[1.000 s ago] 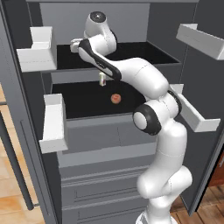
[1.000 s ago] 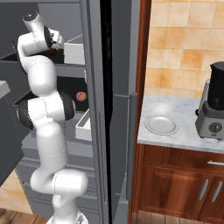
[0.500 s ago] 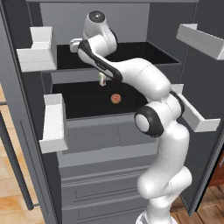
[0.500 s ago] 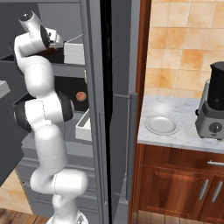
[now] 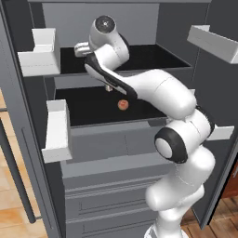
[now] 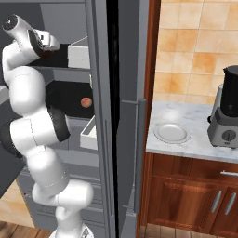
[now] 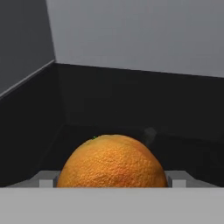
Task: Pick the peach and orange from the fridge and place them on the plate next to the blender to make a fruit smoothie.
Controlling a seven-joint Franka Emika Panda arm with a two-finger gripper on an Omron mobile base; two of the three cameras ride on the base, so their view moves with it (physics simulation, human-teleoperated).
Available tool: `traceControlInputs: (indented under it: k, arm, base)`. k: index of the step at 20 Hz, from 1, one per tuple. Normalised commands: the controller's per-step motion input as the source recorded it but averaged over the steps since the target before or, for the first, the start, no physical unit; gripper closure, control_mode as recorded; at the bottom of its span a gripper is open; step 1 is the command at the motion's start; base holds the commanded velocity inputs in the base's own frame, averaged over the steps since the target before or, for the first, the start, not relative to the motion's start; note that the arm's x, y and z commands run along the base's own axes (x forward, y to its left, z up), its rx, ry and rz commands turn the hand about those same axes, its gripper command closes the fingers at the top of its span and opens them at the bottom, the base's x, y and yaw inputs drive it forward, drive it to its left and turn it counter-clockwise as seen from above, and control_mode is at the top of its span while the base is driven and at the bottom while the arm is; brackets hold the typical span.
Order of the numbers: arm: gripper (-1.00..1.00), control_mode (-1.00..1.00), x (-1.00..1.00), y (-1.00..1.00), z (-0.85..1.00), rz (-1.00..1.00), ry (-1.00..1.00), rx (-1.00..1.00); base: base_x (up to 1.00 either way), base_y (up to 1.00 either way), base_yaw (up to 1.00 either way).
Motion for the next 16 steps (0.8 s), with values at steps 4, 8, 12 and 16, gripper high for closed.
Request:
traceControlInputs:
  k: [4,8,12,16]
  arm:
    - [1.0,-1.0,-0.9,-0.3,0.18,0.0,-0.26,0.01]
    - [1.0,-1.0,-1.0,-0.62,0.21,0.0,-0.16,0.08]
    - [1.0,-1.0,-1.0,-0.62,0.19,0.0,-0.01,0.07]
    - [1.0,-1.0,-1.0,-0.56,0.27,0.0,0.0,0.02]
  base:
    - [0.0,0.0,0.0]
    - [0.0,0.0,0.0]
    - [0.0,0.0,0.0]
    - [0.0,0.0,0.0]
